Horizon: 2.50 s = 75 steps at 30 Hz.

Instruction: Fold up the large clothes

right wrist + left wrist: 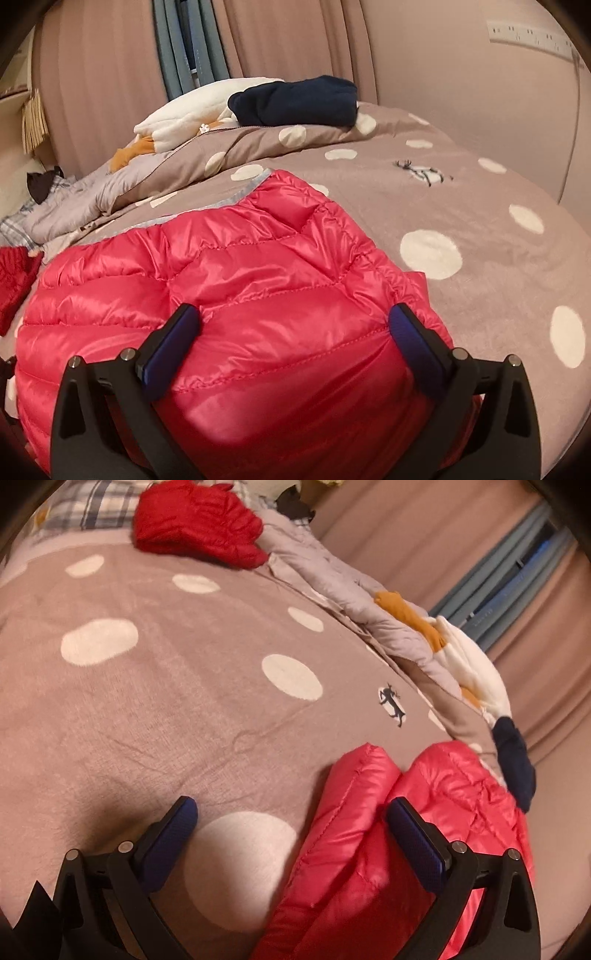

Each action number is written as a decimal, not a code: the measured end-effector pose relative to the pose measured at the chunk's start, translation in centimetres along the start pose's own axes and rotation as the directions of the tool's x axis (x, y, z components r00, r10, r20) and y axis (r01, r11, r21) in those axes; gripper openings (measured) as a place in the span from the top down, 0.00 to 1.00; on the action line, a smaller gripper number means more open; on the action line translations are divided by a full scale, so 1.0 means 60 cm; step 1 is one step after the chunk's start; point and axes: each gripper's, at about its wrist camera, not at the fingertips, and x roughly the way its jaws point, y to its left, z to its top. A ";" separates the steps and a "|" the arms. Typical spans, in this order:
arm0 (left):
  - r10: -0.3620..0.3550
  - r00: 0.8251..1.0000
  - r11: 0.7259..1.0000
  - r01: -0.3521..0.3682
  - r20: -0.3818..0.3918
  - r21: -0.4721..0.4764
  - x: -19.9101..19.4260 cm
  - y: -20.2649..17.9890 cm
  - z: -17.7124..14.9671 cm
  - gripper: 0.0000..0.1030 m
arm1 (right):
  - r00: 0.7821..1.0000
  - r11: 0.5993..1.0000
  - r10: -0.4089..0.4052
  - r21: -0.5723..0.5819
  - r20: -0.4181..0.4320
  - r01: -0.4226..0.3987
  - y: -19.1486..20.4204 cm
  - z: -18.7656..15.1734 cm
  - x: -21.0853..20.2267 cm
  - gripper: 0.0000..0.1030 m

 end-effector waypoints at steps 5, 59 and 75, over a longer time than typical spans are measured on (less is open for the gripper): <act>-0.061 0.997 0.997 0.058 -0.055 -0.055 -0.013 0.014 -0.004 0.01 | 0.981 0.979 0.186 0.067 0.060 -0.190 -0.008 0.011 -0.046 0.00; -0.301 0.925 0.953 0.287 -0.233 -0.093 0.016 -0.081 -0.069 0.52 | 0.989 0.903 0.070 -0.412 -0.133 -0.119 0.158 -0.053 0.079 0.00; -0.216 0.962 0.970 0.231 -0.169 0.075 -0.012 -0.109 -0.061 0.56 | 0.991 0.996 -0.018 -0.083 0.134 0.030 -0.029 0.032 -0.074 0.00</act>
